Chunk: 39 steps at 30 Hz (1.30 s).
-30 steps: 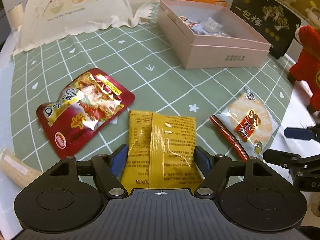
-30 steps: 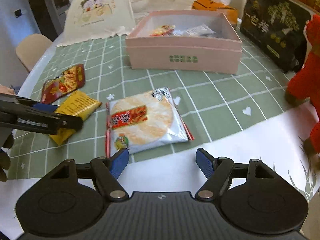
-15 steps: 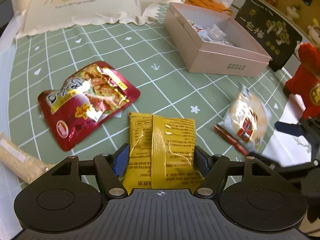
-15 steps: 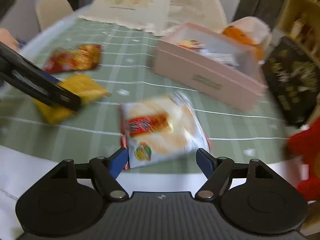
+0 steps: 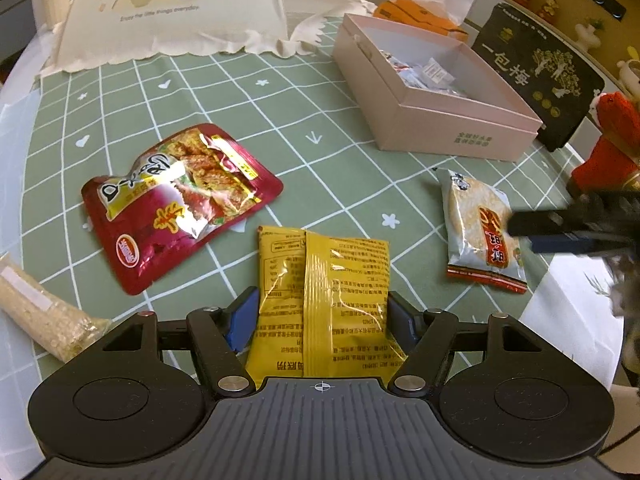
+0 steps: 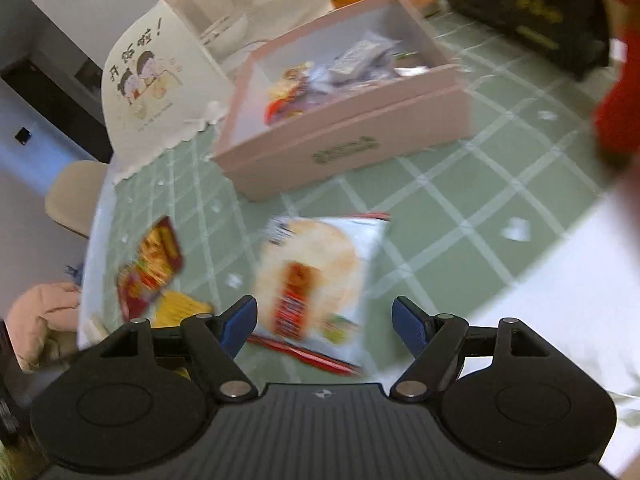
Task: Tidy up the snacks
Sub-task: 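Lift the rice cracker packet toward the pink box with the right gripper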
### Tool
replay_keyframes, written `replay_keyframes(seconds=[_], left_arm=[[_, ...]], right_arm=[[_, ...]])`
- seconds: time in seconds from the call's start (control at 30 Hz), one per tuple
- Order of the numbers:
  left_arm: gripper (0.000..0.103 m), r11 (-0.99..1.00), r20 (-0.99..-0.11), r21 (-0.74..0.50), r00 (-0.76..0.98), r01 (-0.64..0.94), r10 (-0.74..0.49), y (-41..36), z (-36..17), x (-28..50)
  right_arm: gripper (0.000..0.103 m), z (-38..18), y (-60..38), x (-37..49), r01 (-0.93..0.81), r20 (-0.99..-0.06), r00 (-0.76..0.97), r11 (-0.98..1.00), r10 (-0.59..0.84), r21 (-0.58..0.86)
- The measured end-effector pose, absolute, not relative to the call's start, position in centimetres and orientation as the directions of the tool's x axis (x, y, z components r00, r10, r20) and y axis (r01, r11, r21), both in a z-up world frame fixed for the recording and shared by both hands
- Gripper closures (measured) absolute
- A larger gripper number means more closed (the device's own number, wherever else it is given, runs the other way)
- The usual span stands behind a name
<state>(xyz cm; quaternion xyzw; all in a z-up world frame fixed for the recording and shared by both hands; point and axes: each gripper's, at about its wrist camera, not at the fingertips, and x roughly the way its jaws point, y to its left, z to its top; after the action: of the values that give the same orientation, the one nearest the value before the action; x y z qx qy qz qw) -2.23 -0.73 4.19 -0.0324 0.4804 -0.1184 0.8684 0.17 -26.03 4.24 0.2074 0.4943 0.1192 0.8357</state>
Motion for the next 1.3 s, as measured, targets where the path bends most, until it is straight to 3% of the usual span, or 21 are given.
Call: replay_keyframes(seconds=[0.27,0.43,0.57,1.0,1.3], left_arm=[[0.031,0.967,-0.817,-0.186,0.520,0.174,-0.250,-0.5,4.1,-2.6],[0.031,0.968,-0.819,-0.174,0.520,0.181,-0.244,-0.6,4.1,-2.7],[0.031,0.970,-0.822,-0.156,0.520,0.187,-0.232,-0.9,4.2,-2.7],[0.030,0.974,-0.848,-0.121,0.490,0.194,-0.203,-1.5,4.3,-2.0],[0.021,0.960,-0.902,-0.197,0.347,0.196,-0.256,-1.0,4.7,0.8]], right_arm=[[0.018,3.6,-20.7,3.2,-0.019,-0.831,0.473,0.946,0.293,0.323],[0.019,3.2,-18.7,3.3,-0.084,-0.839,0.504,0.978,0.205,0.188],[0.025,3.0,-18.6,2.4,-0.158,-0.840,0.517,0.983,0.165,0.095],[0.025,6.4,-22.8,-1.4,-0.178,-0.773,0.603,0.978,0.198,0.112],[0.025,5.2,-26.0,-2.3,-0.108,-0.788,0.598,0.989,0.146,0.102]])
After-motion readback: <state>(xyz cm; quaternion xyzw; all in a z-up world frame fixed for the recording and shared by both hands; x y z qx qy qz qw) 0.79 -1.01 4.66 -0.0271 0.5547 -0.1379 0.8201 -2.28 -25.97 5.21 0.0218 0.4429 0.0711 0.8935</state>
